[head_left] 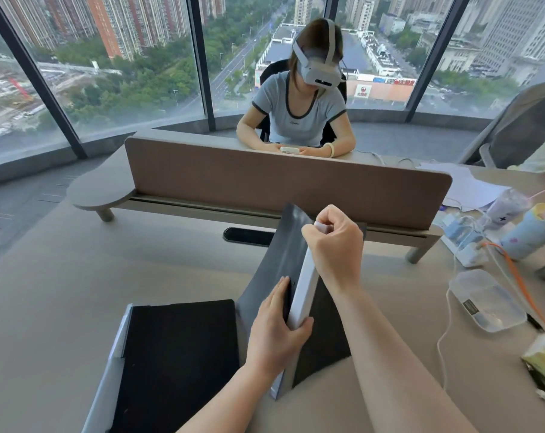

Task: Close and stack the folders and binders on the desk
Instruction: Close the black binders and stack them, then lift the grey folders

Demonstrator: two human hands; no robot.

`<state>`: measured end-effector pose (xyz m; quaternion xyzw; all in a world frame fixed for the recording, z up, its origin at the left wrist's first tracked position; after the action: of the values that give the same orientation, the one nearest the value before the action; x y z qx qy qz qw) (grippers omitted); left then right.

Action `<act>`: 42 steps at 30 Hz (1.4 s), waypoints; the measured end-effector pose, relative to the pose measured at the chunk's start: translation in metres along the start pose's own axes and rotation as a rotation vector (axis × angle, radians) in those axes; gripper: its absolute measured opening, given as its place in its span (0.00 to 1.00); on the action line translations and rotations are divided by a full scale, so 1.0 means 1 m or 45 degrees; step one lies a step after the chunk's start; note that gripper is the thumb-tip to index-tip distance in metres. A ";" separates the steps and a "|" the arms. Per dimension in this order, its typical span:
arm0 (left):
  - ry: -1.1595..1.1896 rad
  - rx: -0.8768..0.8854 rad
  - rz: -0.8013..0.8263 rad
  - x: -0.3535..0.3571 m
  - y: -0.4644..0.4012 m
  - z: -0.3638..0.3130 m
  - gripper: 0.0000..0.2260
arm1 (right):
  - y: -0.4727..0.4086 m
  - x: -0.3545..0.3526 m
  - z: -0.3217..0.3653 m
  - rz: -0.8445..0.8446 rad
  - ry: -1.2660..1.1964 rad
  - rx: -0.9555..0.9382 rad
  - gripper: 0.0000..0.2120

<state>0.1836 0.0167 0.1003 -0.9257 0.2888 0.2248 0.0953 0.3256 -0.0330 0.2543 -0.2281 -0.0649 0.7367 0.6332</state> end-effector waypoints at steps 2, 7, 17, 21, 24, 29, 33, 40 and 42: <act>0.073 0.026 -0.056 -0.007 -0.002 -0.011 0.34 | -0.003 -0.005 0.019 -0.010 -0.044 -0.089 0.13; 0.153 0.119 -0.153 -0.025 -0.006 -0.041 0.15 | 0.001 -0.008 0.052 -0.006 -0.116 -0.178 0.09; 0.541 -0.165 -0.160 -0.040 -0.014 -0.031 0.05 | 0.016 -0.002 0.045 0.099 -0.179 -0.173 0.13; 0.770 -0.368 -0.090 -0.042 -0.025 -0.014 0.06 | 0.012 -0.019 -0.022 -0.055 -0.007 0.082 0.17; 0.816 -0.509 -0.107 -0.043 -0.032 0.005 0.03 | 0.013 -0.029 -0.079 -0.051 0.227 0.268 0.22; 0.863 -0.685 -0.059 -0.028 -0.030 0.033 0.04 | 0.039 -0.049 -0.158 0.075 0.405 0.636 0.25; 0.816 -0.769 -0.009 -0.008 -0.018 0.054 0.05 | 0.058 -0.063 -0.193 0.129 0.413 0.769 0.26; 0.393 -0.733 0.078 0.028 0.000 0.095 0.07 | 0.087 -0.090 -0.249 0.152 0.530 0.903 0.20; 0.178 -0.674 0.124 0.038 0.002 0.105 0.09 | 0.097 -0.096 -0.265 0.163 0.557 0.942 0.18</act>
<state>0.1722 0.0283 -0.0104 -0.9167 0.2701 0.2323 -0.1810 0.3577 -0.1952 0.0058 -0.1402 0.3534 0.6826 0.6241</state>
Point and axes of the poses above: each hand's wrist, its own y-axis away from the middle knuckle, its own x-axis out of the palm, z = x × y, the point moved 10 cm from there along -y, towards the middle knuckle, and after that the axes turned 13 degrees about -z, right-handed, at the moved point
